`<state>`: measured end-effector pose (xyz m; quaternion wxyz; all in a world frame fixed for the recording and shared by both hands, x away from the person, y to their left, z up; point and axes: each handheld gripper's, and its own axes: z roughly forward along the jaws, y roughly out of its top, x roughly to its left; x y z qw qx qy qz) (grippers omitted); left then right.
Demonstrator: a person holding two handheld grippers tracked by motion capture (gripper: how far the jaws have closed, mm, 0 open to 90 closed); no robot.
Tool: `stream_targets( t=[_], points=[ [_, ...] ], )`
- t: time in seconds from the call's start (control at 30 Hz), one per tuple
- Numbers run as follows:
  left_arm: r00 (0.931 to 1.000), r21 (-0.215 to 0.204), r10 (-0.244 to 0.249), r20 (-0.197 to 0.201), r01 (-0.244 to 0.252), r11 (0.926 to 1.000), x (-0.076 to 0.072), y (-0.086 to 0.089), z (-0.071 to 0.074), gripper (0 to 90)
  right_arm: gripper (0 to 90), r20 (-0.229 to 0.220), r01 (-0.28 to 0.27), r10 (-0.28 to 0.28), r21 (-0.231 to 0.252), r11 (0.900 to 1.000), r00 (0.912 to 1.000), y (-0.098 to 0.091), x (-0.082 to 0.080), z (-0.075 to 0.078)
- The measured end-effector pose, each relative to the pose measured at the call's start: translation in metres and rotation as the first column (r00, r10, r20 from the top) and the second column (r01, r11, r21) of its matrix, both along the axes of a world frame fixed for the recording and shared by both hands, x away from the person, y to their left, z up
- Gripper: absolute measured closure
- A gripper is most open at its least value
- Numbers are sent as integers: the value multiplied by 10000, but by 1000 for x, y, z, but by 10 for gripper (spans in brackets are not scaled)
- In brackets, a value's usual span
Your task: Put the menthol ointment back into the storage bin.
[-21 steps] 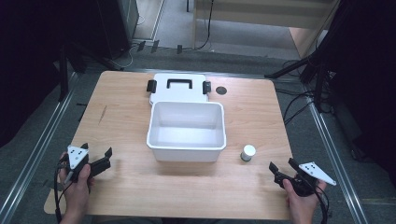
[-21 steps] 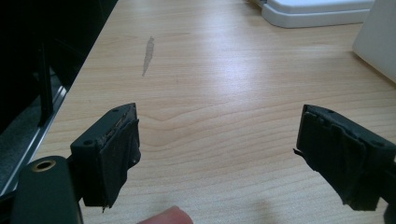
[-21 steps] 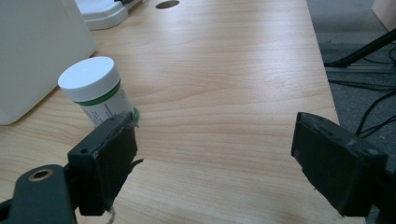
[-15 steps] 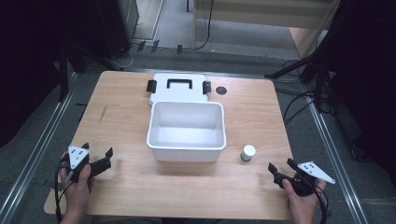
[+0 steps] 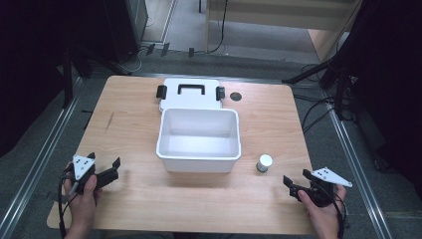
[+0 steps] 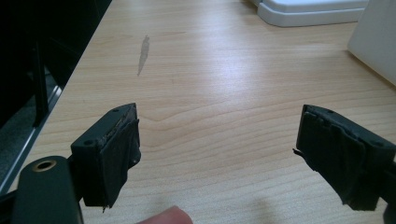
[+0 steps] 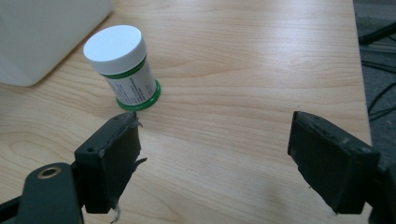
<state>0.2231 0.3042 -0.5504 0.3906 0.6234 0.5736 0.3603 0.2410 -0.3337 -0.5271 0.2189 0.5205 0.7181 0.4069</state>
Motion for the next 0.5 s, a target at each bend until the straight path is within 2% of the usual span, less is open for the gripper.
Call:
stream_targets(
  t=[0.03, 0.17, 0.3, 0.37, 0.43, 0.47, 0.5],
  points=[
    [10000, 5, -16, 6, 16, 10000, 0, 0, 0, 143, 174, 0, 0, 0, 0, 10000, 10000, 0, 0, 0],
    [10000, -45, -12, 14, 12, 10000, 0, 0, 0, 143, 185, -521, -291, 276, -275, 9992, 9983, 1, 6, 11],
    [10000, -23, -13, 4, 13, 10000, 0, 0, 0, 144, 187, -1077, -529, 433, -886, 9947, 9932, 7, 10, 16],
    [10000, -43, -10, 5, 10, 10000, 0, 0, 0, 144, 186, -1483, -540, 337, -1357, 9893, 9884, 11, 12, 18],
    [10000, -56, -7, 0, 7, 10000, 0, 0, 0, 144, 185, -1936, -787, 452, -1690, 9825, 9800, 16, 15, 20],
    [10000, -56, -7, 0, 7, 10000, 0, 0, 0, 144, 185, -1936, -787, 452, -1690, 9825, 9800, 16, 15, 20],
    [10000, -65, -9, -12, 9, 10000, 0, 1, 0, 144, 181, -2427, -1115, 602, -2037, 9727, 9682, 20, 18, 22]
  ],
)
